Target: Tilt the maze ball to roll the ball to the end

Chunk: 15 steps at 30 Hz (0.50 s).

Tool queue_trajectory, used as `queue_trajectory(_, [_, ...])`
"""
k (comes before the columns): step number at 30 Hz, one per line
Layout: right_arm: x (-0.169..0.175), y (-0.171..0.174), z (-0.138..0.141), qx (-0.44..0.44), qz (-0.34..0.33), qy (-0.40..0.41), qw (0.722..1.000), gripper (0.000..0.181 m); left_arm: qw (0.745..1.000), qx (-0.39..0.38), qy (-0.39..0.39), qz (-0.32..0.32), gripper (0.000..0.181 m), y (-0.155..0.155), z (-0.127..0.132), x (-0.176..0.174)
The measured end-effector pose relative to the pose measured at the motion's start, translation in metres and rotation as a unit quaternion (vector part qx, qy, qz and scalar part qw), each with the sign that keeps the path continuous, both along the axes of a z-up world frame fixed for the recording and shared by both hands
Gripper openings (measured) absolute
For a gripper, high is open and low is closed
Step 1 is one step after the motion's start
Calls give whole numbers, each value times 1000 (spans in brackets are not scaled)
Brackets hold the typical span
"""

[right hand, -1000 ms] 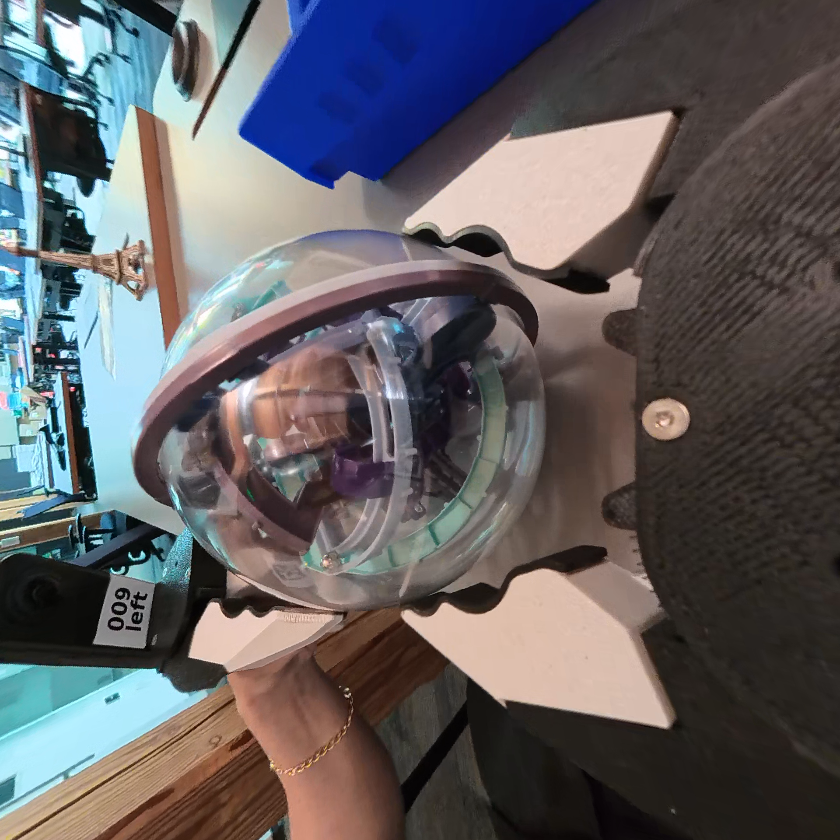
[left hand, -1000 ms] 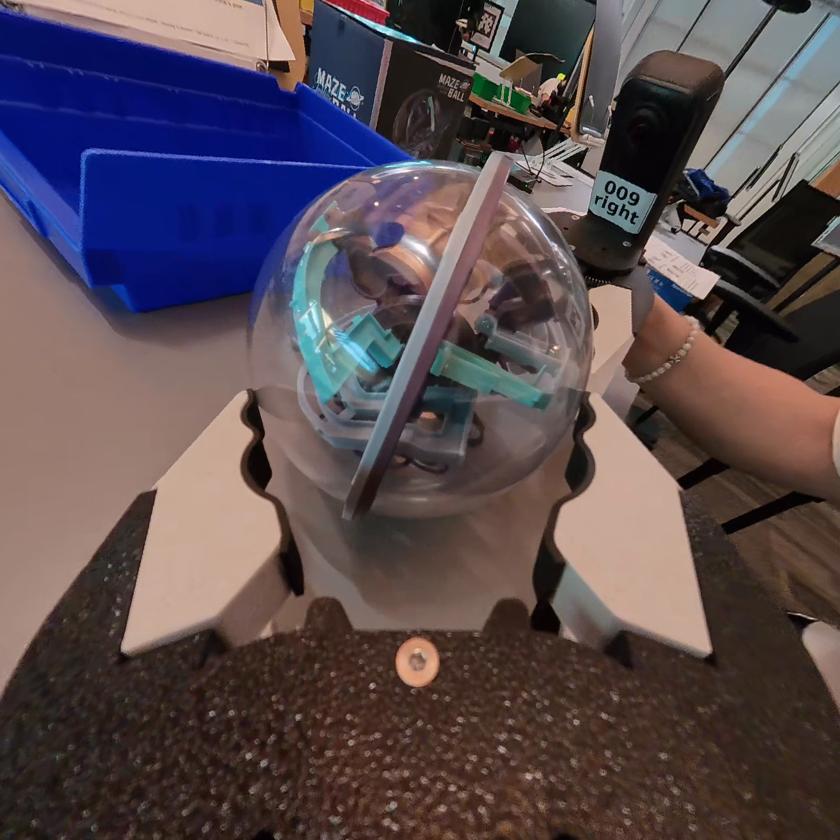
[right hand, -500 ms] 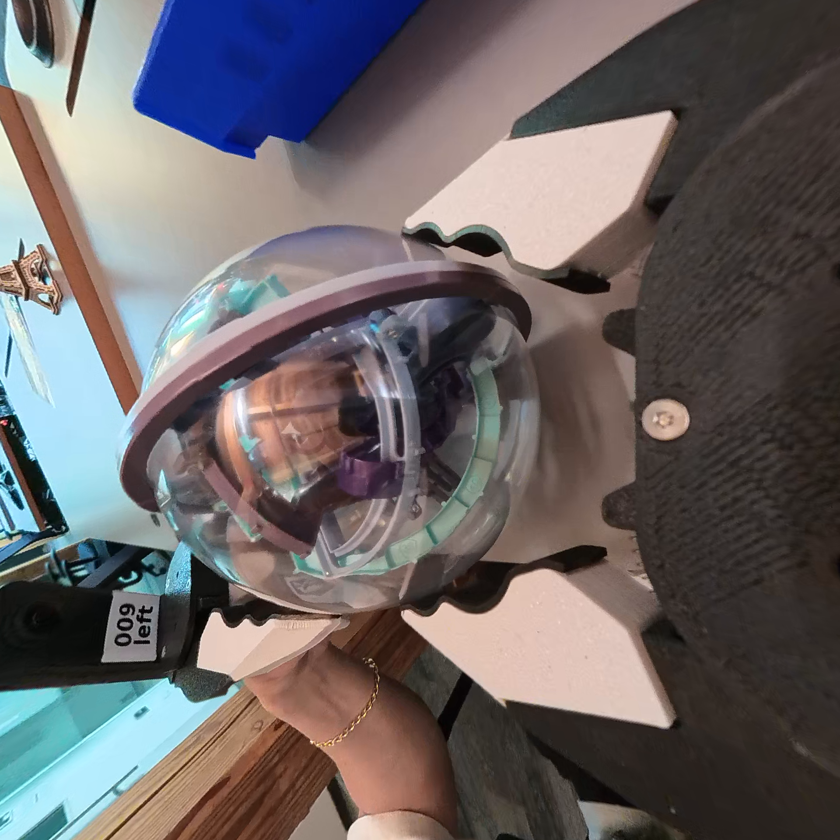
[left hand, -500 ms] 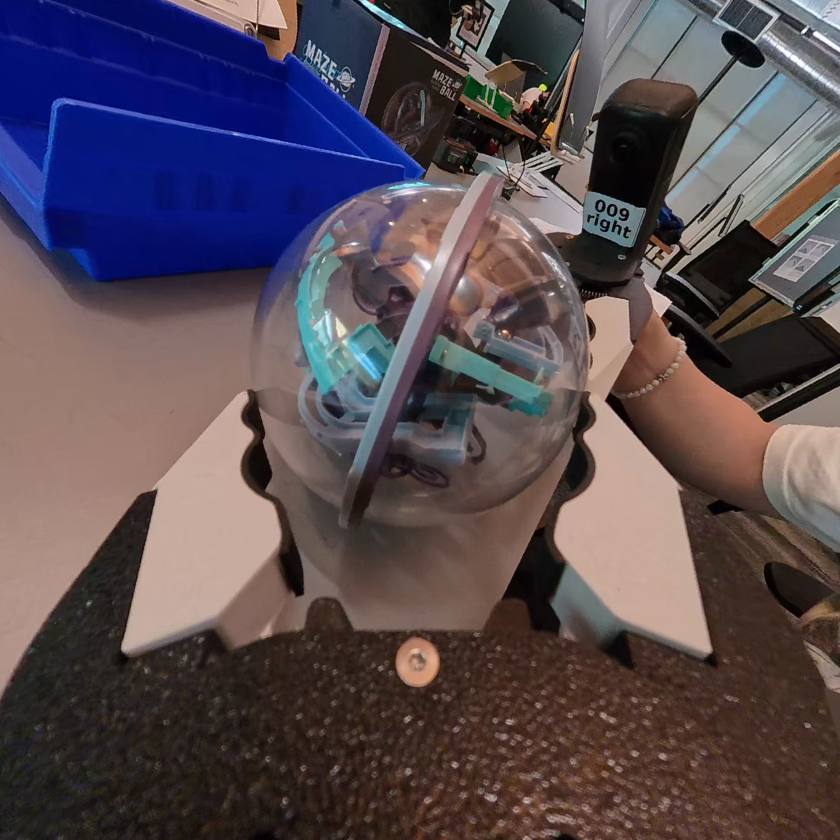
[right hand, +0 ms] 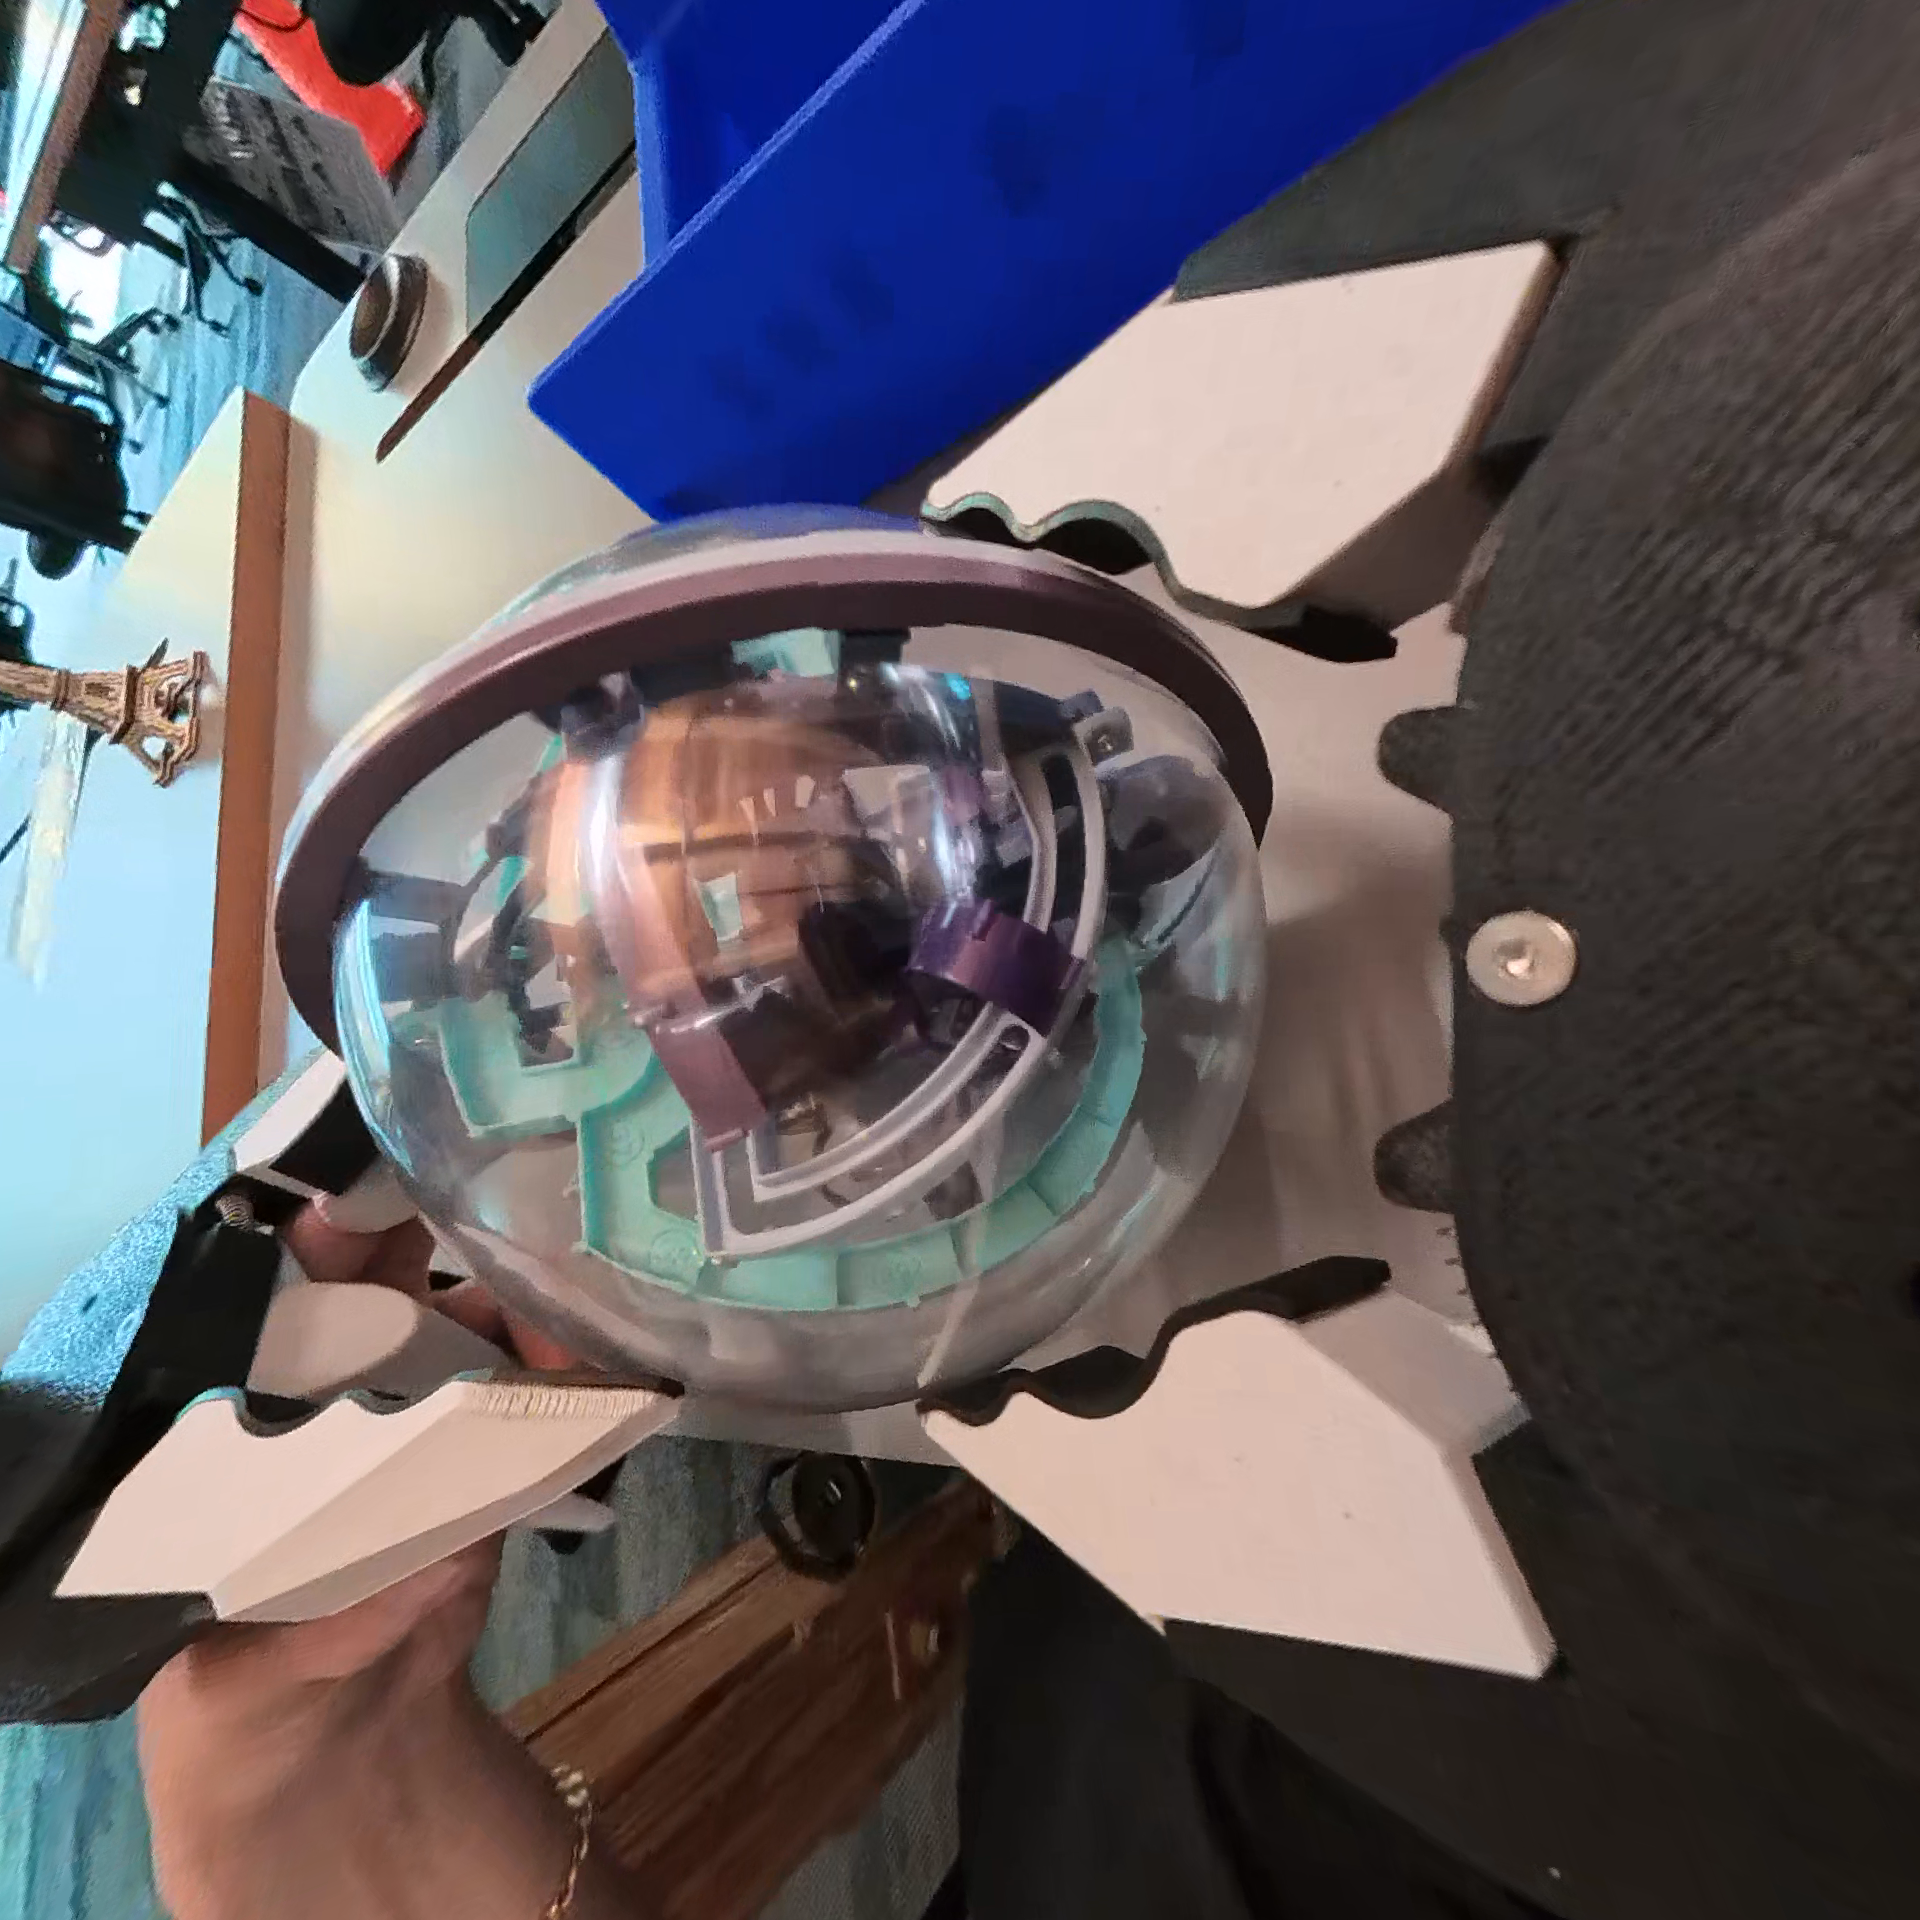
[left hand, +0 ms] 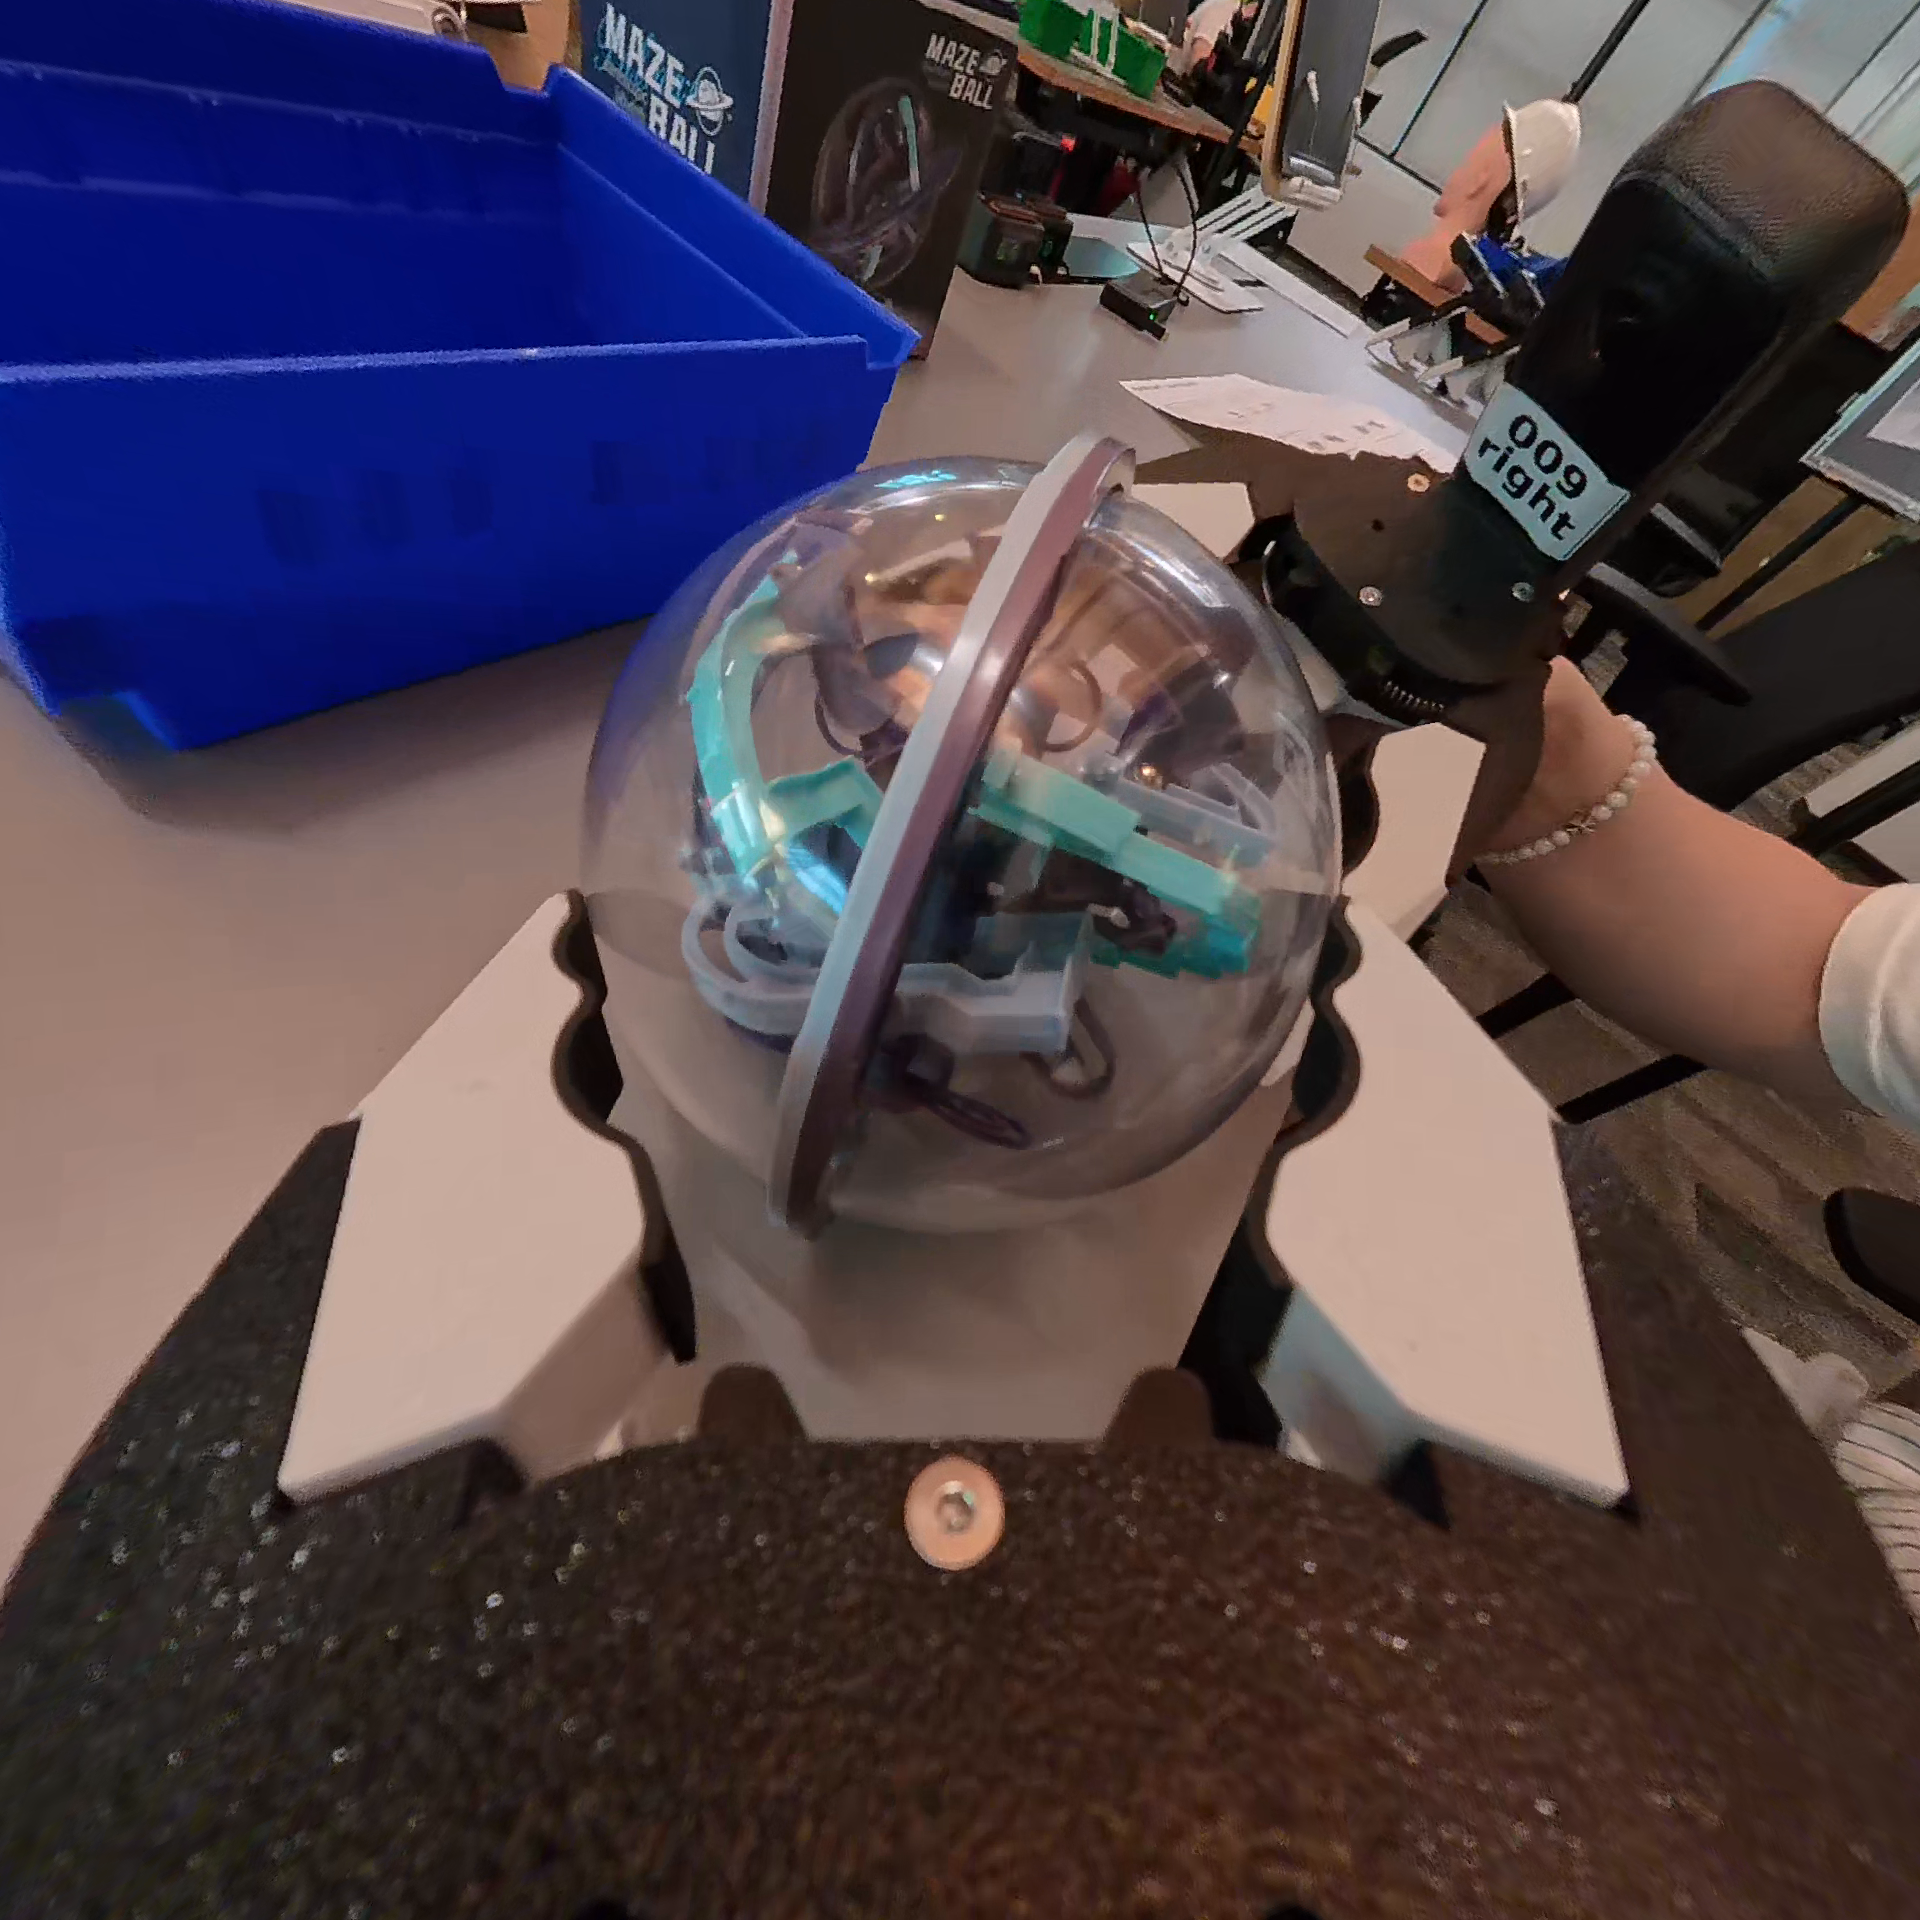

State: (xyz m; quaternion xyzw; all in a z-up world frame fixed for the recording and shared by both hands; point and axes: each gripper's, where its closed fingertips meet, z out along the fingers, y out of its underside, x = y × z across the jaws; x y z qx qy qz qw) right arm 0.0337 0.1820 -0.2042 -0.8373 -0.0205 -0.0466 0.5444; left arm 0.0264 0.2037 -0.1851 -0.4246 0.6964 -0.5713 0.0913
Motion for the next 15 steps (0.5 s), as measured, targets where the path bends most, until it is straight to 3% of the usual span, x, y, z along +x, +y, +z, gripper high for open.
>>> queue_trajectory(9, [0,-33,-17,-55,-70,-18,996,147,994,73,-56,-55,131,-26,7,4])
queue_trajectory(15, [4,-69,-36,-109,-95,-90,985,126,978,140,-83,-134,131,-50,11,5])
